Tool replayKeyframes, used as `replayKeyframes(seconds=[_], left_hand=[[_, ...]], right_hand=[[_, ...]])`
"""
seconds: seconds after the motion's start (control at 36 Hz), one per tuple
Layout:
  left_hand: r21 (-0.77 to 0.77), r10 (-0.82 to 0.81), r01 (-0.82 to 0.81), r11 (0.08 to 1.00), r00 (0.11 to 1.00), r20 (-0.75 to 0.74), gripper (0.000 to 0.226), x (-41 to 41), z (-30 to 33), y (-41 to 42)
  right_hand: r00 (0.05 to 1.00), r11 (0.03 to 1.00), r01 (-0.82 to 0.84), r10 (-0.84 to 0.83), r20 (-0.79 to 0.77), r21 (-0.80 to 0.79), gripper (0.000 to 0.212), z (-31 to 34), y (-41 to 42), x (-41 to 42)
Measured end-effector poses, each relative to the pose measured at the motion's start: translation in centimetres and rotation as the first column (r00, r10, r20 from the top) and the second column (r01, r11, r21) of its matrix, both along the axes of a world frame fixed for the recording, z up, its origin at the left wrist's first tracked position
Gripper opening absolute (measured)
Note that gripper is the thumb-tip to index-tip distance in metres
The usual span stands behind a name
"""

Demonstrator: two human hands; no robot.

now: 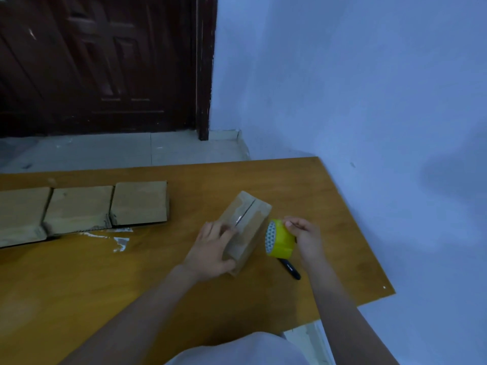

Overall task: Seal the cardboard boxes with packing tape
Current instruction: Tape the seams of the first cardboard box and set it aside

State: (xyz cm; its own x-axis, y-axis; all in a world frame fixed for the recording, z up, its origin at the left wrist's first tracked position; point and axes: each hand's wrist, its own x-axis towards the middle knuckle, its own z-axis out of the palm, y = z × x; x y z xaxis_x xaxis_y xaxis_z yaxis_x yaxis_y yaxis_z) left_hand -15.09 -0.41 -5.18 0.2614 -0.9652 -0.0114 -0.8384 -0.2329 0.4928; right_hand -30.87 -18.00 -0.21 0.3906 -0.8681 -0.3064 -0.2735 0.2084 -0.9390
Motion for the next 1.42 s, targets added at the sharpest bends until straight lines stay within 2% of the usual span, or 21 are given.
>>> replayKeyframes(seconds=[0.03, 0.08, 0.17, 0.25, 0.31, 0.42, 0.53, 0.56, 0.61, 0.69, 0.72, 0.78, 0.86, 0.97, 1.11, 1.14, 1.19, 1.28, 1.33, 1.39, 1.42], left_hand=[[0.108, -0.008, 0.010, 0.994, 1.000, -0.016, 0.086, -0.2, 0.3, -0.3], [0.227, 0.031, -0.024, 0.974, 0.999, -0.029, 0.087, -0.8, 0.6, -1.0], [0.303, 0.179, -0.160, 0.939, 0.983, -0.035, 0.083, -1.8, 0.8, -2.1], [0.327, 0.213, -0.219, 0.919, 0.975, 0.057, 0.077, -2.5, 1.1, -3.0], [0.340, 0.156, -0.188, 0.921, 0.980, 0.120, 0.079, -2.1, 1.4, -3.2], [0.413, -0.062, -0.022, 0.911, 0.980, 0.190, 0.091, 0.3, 2.1, -2.4], [0.462, -0.150, 0.067, 0.884, 0.978, 0.146, 0.098, 2.7, 2.3, -1.2], [0.433, -0.158, 0.090, 0.897, 0.980, 0.123, 0.098, 3.0, 2.5, -1.1], [0.270, -0.122, 0.103, 0.957, 0.991, 0.053, 0.095, 3.0, 3.3, -1.2], [-0.067, 0.026, -0.045, 0.997, 0.965, -0.262, 0.097, 0.9, 6.4, -2.7], [-0.128, 0.044, -0.098, 0.987, 0.928, -0.370, 0.088, 0.1, 7.4, -3.5], [-0.172, 0.039, -0.139, 0.975, 0.872, -0.488, 0.062, -1.2, 9.0, -5.2], [-0.253, 0.061, -0.203, 0.946, 0.877, -0.476, 0.031, -2.3, 9.9, -6.6], [-0.299, 0.121, -0.291, 0.909, 0.870, -0.478, 0.033, -2.5, 10.2, -7.1], [-0.252, 0.310, -0.451, 0.856, 0.838, -0.449, 0.035, -2.3, 11.6, -8.3], [-0.226, 0.348, -0.483, 0.846, 0.821, -0.452, 0.038, -2.2, 11.8, -8.6], [-0.146, 0.376, -0.548, 0.824, 0.721, -0.582, 0.038, -1.7, 12.0, -9.0], [0.069, 0.376, -0.572, 0.817, 0.438, -0.817, 0.029, -1.8, 12.8, -9.6], [0.228, 0.408, -0.509, 0.830, 0.275, -0.871, 0.022, -1.9, 13.4, -9.8], [0.322, 0.438, -0.445, 0.836, 0.186, -0.880, 0.021, -1.6, 13.7, -10.2], [0.336, 0.446, -0.432, 0.837, 0.181, -0.877, 0.021, -1.4, 13.6, -10.5]], right_hand=[[1.000, 1.000, 0.002, -0.002, -0.003, -0.007, 0.006, 0.2, 0.1, 0.0], [1.000, 1.000, 0.007, -0.008, -0.012, -0.019, 0.006, 0.3, 0.0, -0.1], [0.999, 0.999, 0.006, -0.007, -0.034, -0.048, 0.005, 0.6, -0.2, -0.5], [0.999, 0.996, 0.007, -0.011, -0.052, -0.086, 0.005, 1.2, -0.3, -1.1], [0.998, 0.993, -0.008, 0.001, -0.061, -0.121, 0.005, 1.7, -0.5, -1.4], [0.999, 0.990, -0.017, 0.013, -0.031, -0.142, 0.010, 2.9, -0.6, -1.8], [0.997, 0.984, -0.077, 0.076, -0.016, -0.159, 0.006, 3.7, -0.3, -1.7], [0.994, 0.980, -0.106, 0.103, -0.022, -0.168, 0.006, 3.9, -0.2, -1.6], [0.984, 0.967, -0.176, 0.172, -0.039, -0.186, 0.006, 4.3, 0.2, -1.0], [0.958, 0.933, -0.285, 0.276, -0.071, -0.219, 0.012, 5.2, 1.0, 0.0], [0.950, 0.921, -0.314, 0.304, -0.077, -0.231, 0.014, 5.5, 1.2, 0.4], [0.937, 0.905, -0.349, 0.340, -0.079, -0.242, 0.015, 6.0, 1.6, 1.1], [0.933, 0.897, -0.359, 0.352, -0.078, -0.256, 0.006, 7.0, 1.7, 1.7], [0.945, 0.884, -0.326, 0.300, -0.128, -0.335, 0.009, 8.0, 1.9, 1.8], [0.948, 0.853, -0.312, 0.252, -0.194, -0.419, 0.030, 8.5, 2.8, 1.7], [0.953, 0.877, -0.293, 0.237, -0.186, -0.382, 0.038, 8.6, 2.9, 1.5], [0.969, 0.921, -0.244, 0.224, -0.102, -0.302, 0.041, 9.3, 3.2, 0.8], [0.954, 0.935, -0.258, 0.287, 0.092, -0.243, 0.023, 10.4, 3.5, -0.5], [0.919, 0.923, -0.313, 0.353, 0.173, -0.224, 0.021, 11.0, 3.3, -1.4], [0.897, 0.898, -0.346, 0.401, 0.185, -0.270, 0.018, 11.2, 3.0, -2.0], [0.895, 0.892, -0.347, 0.407, 0.180, -0.290, 0.018, 11.0, 2.8, -2.1]])
